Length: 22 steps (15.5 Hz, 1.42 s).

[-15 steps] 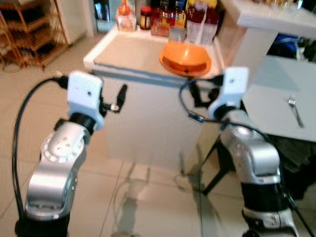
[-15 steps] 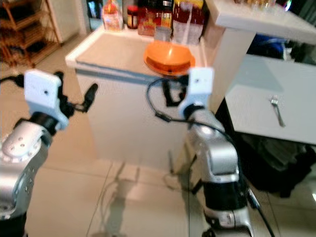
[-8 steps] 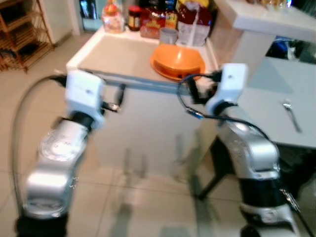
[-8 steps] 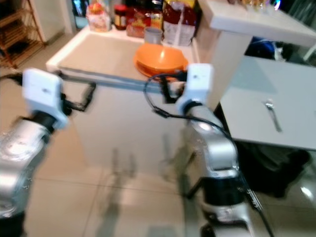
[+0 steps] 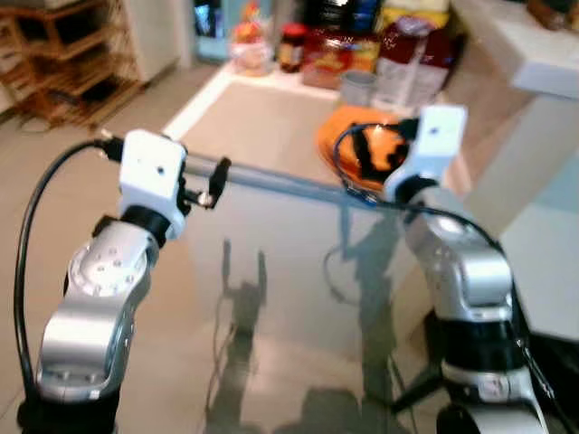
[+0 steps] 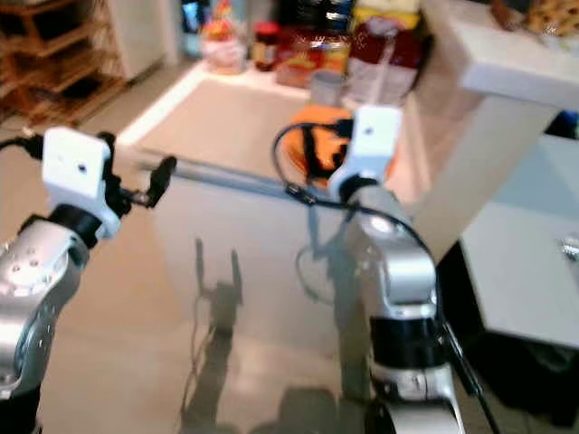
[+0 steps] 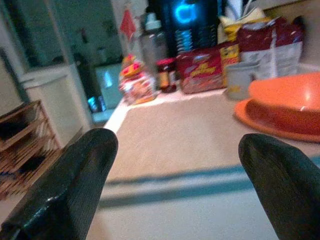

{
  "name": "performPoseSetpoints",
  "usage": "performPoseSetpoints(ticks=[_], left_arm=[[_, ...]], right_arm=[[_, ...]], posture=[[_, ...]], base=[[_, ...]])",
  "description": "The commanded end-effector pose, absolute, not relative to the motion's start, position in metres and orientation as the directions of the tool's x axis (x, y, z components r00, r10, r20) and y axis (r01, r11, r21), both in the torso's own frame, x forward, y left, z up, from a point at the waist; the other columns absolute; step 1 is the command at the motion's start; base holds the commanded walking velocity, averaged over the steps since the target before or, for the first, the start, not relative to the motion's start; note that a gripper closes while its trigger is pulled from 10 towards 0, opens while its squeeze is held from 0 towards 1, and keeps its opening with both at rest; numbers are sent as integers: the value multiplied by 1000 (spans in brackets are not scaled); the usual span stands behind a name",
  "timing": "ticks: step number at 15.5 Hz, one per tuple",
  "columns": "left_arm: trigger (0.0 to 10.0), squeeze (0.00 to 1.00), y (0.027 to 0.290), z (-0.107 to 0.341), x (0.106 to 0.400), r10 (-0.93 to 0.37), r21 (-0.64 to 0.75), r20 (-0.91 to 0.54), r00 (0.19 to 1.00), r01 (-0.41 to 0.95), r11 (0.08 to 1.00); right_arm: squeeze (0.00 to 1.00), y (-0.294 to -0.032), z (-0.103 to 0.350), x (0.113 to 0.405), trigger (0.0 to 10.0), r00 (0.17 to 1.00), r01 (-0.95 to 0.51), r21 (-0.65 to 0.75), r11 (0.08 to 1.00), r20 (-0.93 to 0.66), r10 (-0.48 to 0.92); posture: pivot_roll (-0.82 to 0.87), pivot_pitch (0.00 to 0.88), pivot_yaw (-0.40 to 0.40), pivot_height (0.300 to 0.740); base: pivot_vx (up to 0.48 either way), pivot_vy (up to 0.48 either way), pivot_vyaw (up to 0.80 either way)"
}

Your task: Setting the table

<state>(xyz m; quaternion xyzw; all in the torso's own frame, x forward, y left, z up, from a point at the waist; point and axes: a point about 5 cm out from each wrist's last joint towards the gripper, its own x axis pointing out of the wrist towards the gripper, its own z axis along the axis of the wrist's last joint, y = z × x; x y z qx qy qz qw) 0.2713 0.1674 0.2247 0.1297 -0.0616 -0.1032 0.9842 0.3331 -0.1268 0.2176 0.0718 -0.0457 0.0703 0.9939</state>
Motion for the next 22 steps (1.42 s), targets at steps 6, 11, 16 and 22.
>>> performPoseSetpoints(ticks=[6, 11, 16, 22], left_arm=[[10000, 0, 146, 230, 259, -440, 284, 113, 891, 395, 874], [10000, 0, 134, 229, 246, -585, 280, 85, 807, 544, 791], [10000, 0, 134, 225, 243, -620, 284, 44, 783, 585, 759], [10000, 0, 124, 222, 233, -708, 237, 8, 707, 686, 688]], right_arm=[[0, -178, 237, 343, 10000, 992, 64, 130, 989, -118, -48], [0, -206, 238, 342, 10000, 971, 143, 133, 981, -212, -113], [0, -227, 227, 339, 10000, 928, 210, 223, 952, -353, -122], [0, -212, 207, 345, 10000, 914, 124, 541, 832, -388, 116]], posture=[[149, 9, -70, 740], [144, 0, -70, 740], [143, 0, -71, 740], [145, 0, -68, 740]], base=[[157, 0, 0], [0, 0, 0], [0, 0, 0], [0, 0, 0]])
